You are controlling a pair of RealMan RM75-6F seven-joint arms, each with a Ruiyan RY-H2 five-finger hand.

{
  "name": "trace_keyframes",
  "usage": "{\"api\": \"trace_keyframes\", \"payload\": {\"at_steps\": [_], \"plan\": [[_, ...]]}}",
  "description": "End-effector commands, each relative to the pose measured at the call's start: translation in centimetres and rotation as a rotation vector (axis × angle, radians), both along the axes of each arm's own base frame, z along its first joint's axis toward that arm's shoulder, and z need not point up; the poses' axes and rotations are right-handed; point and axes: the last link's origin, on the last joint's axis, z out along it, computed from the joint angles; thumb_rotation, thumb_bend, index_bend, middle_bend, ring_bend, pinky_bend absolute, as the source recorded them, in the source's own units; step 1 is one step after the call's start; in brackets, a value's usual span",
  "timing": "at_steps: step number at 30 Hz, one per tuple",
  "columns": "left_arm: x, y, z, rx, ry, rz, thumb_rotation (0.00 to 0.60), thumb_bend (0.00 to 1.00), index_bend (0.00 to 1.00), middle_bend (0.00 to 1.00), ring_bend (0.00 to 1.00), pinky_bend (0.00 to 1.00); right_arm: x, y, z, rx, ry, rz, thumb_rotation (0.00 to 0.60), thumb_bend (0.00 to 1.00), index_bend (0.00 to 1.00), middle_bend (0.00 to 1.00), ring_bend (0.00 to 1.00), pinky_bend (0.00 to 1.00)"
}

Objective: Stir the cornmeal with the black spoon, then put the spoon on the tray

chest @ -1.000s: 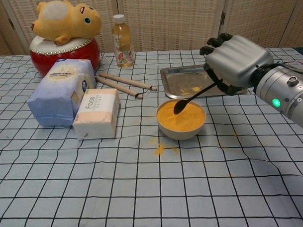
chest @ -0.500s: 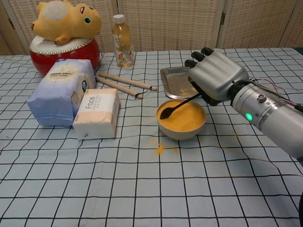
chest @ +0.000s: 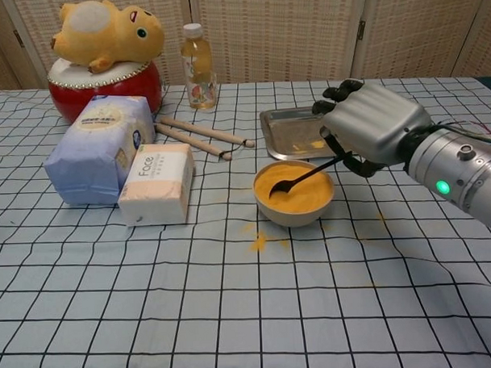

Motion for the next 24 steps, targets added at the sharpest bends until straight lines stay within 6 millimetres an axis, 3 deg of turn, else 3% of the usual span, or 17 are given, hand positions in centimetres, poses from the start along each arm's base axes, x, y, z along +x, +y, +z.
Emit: {"api": "trace_keyframes", "payload": {"at_steps": [1,15,24], "plan": [[0.0,0.0,0.0,0.001,0.000,-0.001,0.600,0.42,0.00,0.01,0.00,0.06,0.0,-0.1,0.6,-0.033,-0.004,0.012,0.600,0.40,0.81,0.11,0.00,0.08],[0.0,0.0,-0.1,-0.003,0.003,0.000,0.600,0.42,0.00,0.01,0.00,0.06,-1.5,1.9,2.3,-0.047,-0.006,0.028,0.600,0.40,0.81,0.11,0.00,0.08],[0.0,-0.1,-0.1,-0.004,0.003,-0.002,0.600,0.42,0.00,0.01,0.00,0.06,-1.7,1.4,1.2,-0.033,0.018,0.001,0.600,0.40,0.82,0.11,0.00,0.08]]}}
